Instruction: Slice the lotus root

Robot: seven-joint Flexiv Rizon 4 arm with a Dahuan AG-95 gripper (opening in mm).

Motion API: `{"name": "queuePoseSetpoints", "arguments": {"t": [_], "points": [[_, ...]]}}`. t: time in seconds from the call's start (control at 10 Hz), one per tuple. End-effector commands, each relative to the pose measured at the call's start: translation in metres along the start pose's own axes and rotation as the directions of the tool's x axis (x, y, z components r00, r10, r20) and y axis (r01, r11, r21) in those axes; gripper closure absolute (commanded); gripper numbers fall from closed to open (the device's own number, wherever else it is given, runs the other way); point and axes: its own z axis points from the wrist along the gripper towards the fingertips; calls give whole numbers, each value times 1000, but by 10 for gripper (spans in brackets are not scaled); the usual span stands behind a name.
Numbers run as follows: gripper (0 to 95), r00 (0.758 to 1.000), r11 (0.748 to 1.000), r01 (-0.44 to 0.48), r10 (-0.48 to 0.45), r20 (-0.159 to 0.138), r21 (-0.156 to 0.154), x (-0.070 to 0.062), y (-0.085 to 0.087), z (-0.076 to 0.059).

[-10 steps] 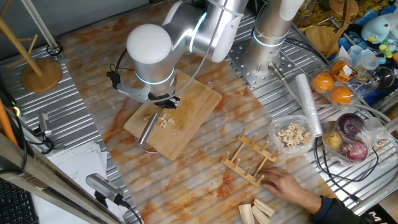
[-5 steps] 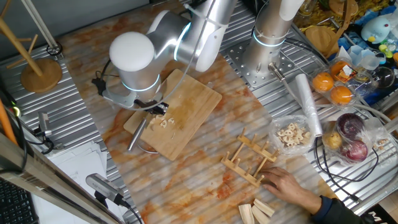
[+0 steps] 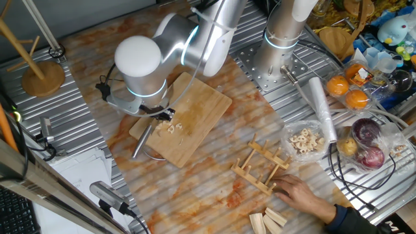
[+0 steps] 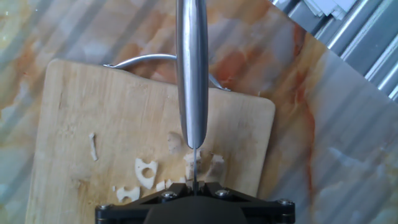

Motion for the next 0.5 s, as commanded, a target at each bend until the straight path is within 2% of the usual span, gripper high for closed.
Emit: {"name": "queuePoseSetpoints", "arguments": {"t": [0.1,0.5], "points": [[950,1000,1000,4,-4,3,0,2,0,-1],[950,1000,1000,-7,7,4,0,1,0,5]]}}
